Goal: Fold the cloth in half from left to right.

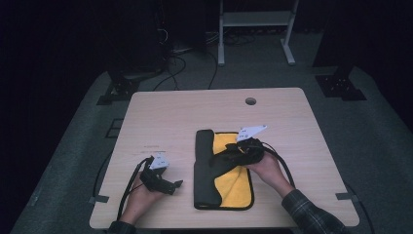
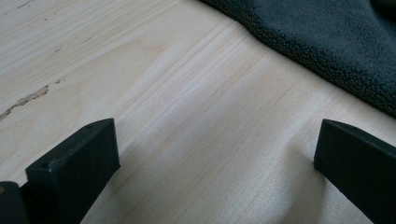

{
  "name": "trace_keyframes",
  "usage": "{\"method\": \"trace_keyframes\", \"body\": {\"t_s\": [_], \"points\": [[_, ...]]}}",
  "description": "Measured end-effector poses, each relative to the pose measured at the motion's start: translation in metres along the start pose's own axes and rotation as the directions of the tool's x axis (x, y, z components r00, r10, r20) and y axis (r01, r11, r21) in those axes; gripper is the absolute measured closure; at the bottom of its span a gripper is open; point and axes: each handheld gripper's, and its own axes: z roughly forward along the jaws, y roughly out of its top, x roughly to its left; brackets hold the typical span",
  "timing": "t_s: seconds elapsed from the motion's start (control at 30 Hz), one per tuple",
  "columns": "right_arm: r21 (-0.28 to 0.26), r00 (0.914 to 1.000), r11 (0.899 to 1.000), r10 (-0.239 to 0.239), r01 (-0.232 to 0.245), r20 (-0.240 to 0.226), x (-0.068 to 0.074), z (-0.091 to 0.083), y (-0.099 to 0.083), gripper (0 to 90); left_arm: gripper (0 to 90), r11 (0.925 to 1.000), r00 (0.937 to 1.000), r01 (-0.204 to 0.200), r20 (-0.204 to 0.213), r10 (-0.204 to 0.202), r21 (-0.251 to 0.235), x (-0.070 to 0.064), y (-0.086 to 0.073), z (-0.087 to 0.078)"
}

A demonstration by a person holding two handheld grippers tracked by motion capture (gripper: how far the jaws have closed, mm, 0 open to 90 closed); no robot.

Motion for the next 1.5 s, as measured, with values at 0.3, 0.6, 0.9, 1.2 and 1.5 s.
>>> {"method": "trace_keyframes", "body": {"t_s": [0.3,0.6,0.9,1.2,1.5], "points": [[0.039,0.9986,0.999,-0.036,0.038,-0.039,0.013,0.031,0.006,51.0,0.0,1.0,1.0,-0.003,0.002,0.003,0.0,0.0,0.0,0.0],[0.118,0.9981,0.992,-0.046,0.051,-0.04,0.015,0.059,0.001,51.3,0.0,1.0,1.0,-0.006,0.002,0.006,0.002,0.001,0.0,0.0],[0.159,0.9967,0.984,-0.079,0.081,-0.015,0.017,0.069,-0.005,65.4,0.0,1.0,1.0,-0.007,0.003,0.007,0.003,0.001,0.0,0.0],[0.132,0.9978,0.989,-0.066,0.066,-0.009,0.016,0.064,-0.001,83.4,0.0,1.0,1.0,-0.007,0.003,0.007,0.002,0.001,0.0,0.0],[0.029,0.9989,0.999,-0.04,0.039,0.025,0.003,0.034,0.014,83.5,0.0,1.0,1.0,-0.009,0.003,0.009,0.001,0.001,0.0,0.0]]}}
